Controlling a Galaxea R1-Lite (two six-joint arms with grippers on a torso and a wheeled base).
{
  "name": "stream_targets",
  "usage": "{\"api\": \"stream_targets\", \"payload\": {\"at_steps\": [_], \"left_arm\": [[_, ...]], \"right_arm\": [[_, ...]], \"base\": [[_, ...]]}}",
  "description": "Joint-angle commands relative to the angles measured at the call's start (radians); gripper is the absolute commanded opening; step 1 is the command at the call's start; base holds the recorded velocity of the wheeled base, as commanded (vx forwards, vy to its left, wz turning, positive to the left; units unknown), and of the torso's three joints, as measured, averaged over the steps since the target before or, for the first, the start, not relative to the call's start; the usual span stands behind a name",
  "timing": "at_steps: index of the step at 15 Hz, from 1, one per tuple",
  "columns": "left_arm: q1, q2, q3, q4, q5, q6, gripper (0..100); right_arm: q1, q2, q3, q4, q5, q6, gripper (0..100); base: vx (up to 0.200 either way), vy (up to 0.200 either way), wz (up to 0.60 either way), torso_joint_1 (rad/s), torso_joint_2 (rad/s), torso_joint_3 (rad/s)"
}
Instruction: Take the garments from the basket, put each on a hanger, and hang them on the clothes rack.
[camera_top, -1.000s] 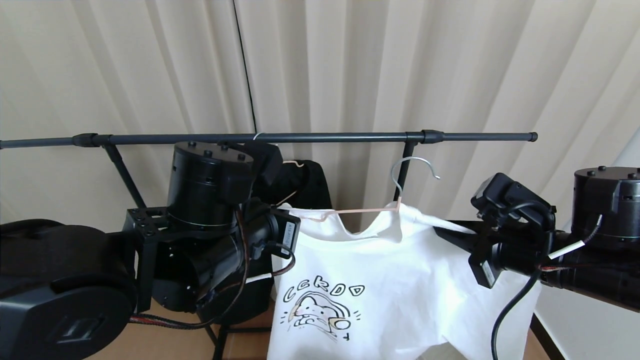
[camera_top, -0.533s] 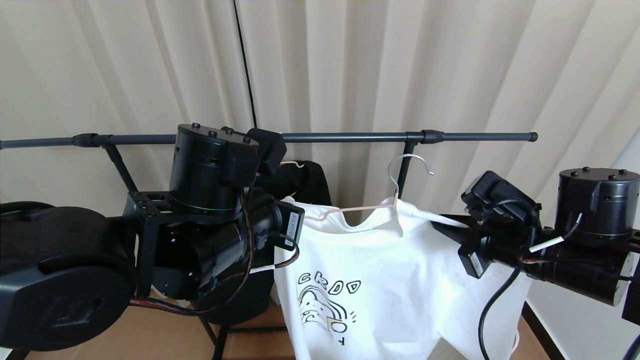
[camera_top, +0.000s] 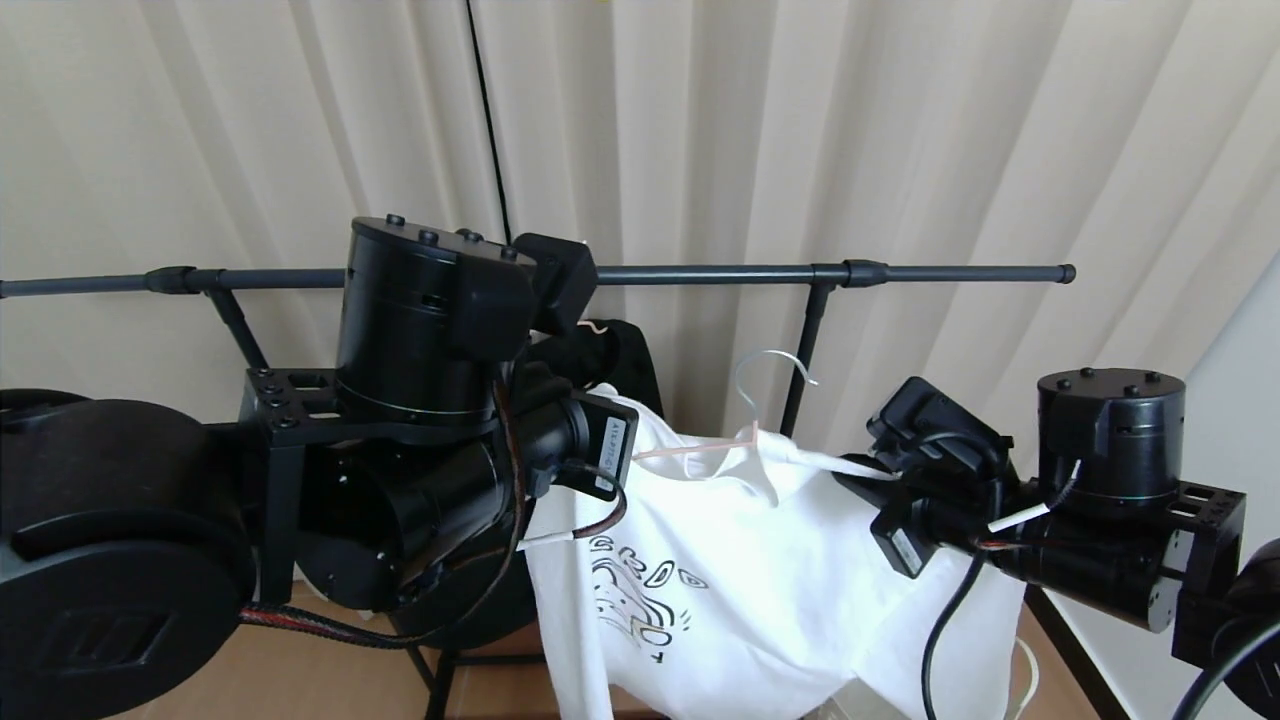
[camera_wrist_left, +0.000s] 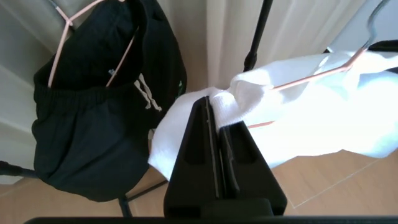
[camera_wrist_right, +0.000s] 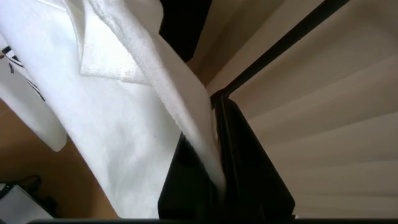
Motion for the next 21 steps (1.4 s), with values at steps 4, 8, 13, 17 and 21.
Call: {"api": "stream_targets", "payload": {"at_steps": [4,8,13,17,21], "left_arm": [[-0.034,0.003,-0.015,0.000,-0.001,-0.020,0],[-0.043,0.001,-0.014,0.000,-0.001,-0.032,0],[-0.048,-0.003,-0.009,0.005,0.000,-0.058,0],[0.083,-0.035,-0.014,0.045,0.015,-0.053,0],[0.113,-0.032,-0.014,0.045,0.043,-0.032,0]], "right_arm": [[0.031,0.076,0.024,-0.163,0.022,0.082,0],[0.029,0.074,0.024,-0.236,0.097,0.144,0],[-0.003,0.044,0.009,-0.233,0.073,0.167,0],[-0.113,0.005,0.009,-0.229,0.068,0.103,0],[-0.121,-0.027,0.018,-0.227,0.071,0.088,0]], "base": [[0.000,0.000,0.00,0.000,0.00,0.000],[0.000,0.000,0.00,0.000,0.00,0.000],[0.000,0.000,0.00,0.000,0.00,0.000],[0.000,0.000,0.00,0.000,0.00,0.000],[0.000,0.000,0.00,0.000,0.00,0.000]]}}
